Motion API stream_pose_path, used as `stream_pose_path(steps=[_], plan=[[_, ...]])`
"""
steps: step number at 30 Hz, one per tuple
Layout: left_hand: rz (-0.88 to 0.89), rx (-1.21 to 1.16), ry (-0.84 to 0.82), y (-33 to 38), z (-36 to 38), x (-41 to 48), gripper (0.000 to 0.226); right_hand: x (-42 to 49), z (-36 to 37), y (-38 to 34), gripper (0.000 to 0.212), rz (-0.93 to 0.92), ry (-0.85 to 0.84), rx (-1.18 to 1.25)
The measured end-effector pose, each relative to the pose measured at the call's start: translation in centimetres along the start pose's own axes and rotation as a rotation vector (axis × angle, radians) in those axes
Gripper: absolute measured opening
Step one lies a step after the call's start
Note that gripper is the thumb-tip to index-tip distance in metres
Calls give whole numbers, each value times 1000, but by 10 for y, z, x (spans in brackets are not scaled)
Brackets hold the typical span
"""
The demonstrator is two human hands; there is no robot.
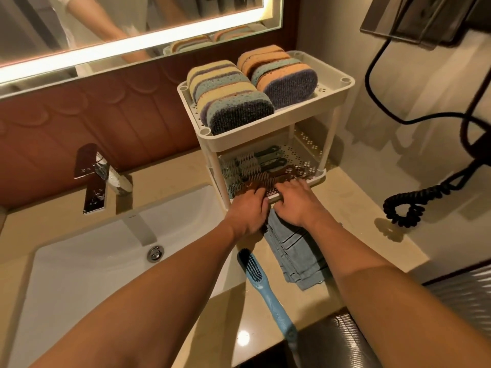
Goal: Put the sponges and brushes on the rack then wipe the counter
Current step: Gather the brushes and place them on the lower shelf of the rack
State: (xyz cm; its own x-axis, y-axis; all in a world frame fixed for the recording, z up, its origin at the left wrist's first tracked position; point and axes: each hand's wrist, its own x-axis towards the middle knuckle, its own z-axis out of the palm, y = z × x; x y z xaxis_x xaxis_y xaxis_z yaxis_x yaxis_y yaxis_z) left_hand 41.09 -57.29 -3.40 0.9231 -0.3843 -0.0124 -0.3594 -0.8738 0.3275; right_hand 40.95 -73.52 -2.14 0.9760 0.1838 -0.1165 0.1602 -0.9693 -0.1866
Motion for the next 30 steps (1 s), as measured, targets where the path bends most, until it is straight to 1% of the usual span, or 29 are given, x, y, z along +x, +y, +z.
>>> stream_pose_path(steps=[3, 6, 10, 12, 14, 18, 19, 22, 24, 26, 30], plan=[[20, 44, 4, 2, 3, -10, 42, -11, 5, -7, 58, 21, 5, -17], [58, 66, 47, 4, 6, -28, 49, -28, 13, -14, 66, 51, 35, 38], [136, 106, 48, 6, 6, -54, 57, -52, 18, -20, 73, 59, 8, 84], [159, 120, 29, 4, 5, -67, 58, -65, 18, -27, 70, 51, 27, 98], [155, 110, 18, 4, 2, -81, 58, -78, 17, -37, 63, 25, 65, 132], [109, 40, 61, 2, 3, -110, 49, -106, 23, -60, 52, -32, 167, 228], [73, 24, 41, 4, 3, -118, 48, -113, 27, -64, 52, -36, 173, 228], [-58, -17, -98, 7, 6, -135, 46, -138, 39, -73, 52, -6, 162, 210], [-61, -28, -214, 10, 6, -144, 50, -154, 43, -77, 49, -1, 183, 168], [-49, -85, -234, 8, 14, -148, 61, -165, 49, -78, 46, 12, 209, 135], [-104, -113, -245, 8, 18, -155, 58, -180, 65, -81, 38, 38, 303, 55]])
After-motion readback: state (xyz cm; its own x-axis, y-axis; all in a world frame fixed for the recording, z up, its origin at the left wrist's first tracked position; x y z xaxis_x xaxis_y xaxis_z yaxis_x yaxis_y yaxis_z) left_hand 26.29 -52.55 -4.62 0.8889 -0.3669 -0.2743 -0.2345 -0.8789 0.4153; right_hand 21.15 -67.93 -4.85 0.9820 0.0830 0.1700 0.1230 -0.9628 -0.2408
